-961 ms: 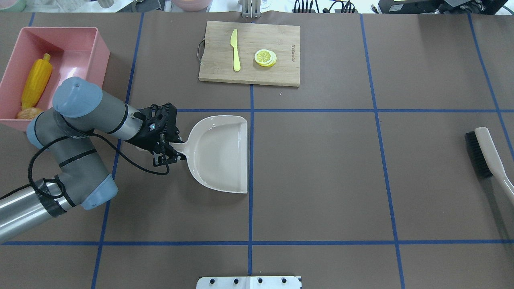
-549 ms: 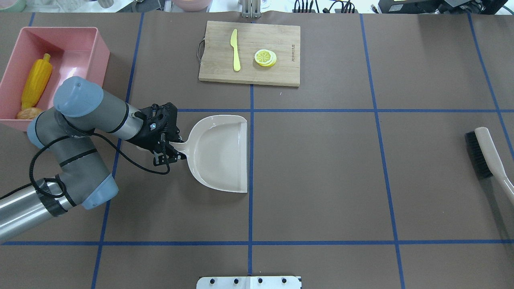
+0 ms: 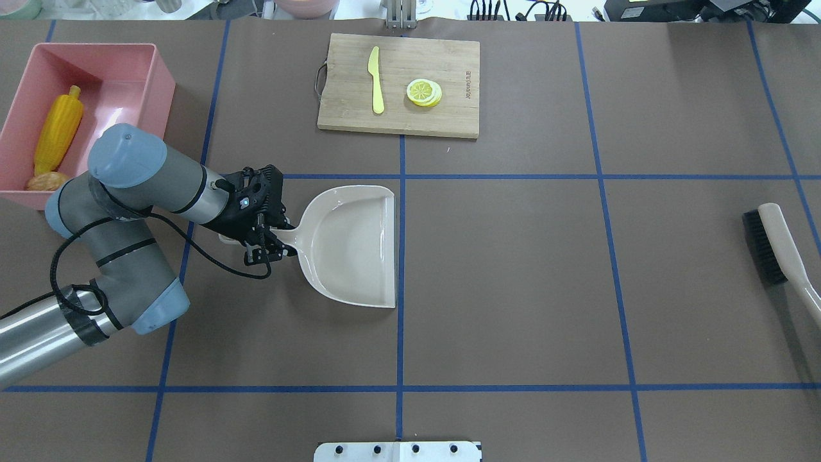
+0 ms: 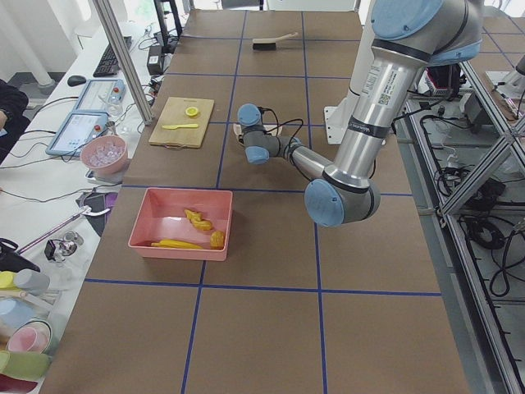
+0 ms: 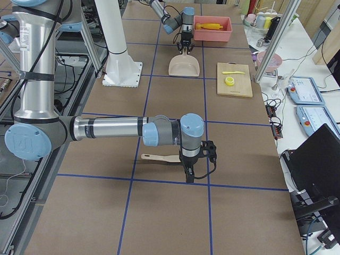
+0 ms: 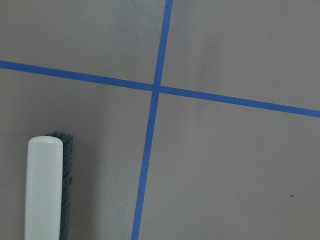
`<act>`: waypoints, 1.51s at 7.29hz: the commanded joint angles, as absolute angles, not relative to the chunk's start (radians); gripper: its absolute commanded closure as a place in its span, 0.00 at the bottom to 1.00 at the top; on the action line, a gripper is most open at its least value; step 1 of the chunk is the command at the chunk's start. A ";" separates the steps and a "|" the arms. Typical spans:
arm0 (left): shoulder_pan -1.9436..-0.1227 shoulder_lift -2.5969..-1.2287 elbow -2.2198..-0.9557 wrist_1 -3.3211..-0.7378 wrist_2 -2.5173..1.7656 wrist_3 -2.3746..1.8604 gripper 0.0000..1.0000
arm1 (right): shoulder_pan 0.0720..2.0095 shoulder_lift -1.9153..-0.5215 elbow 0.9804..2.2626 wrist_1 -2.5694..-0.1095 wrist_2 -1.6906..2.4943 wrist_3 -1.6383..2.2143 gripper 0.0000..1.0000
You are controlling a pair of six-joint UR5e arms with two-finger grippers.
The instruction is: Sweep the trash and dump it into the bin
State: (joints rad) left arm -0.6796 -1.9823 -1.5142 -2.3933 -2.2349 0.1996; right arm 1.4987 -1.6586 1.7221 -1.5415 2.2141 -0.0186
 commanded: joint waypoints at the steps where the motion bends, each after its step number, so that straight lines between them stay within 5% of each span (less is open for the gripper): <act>1: -0.681 -1.970 -1.532 -2.395 -2.234 0.196 0.23 | 1.499 -1.660 1.727 -1.540 2.218 -0.018 0.00; 2: -0.687 -1.964 -1.570 -2.385 -2.233 0.196 0.03 | 1.499 -1.657 1.727 -1.542 2.218 -0.017 0.00; 6: -0.771 -1.845 -1.781 -2.216 -2.226 0.193 0.02 | 1.499 -1.663 1.730 -1.542 2.224 -0.018 0.00; 11: -0.974 -1.810 -1.845 -1.898 -1.967 0.183 0.02 | 1.499 -1.661 1.732 -1.542 2.224 -0.017 0.00</act>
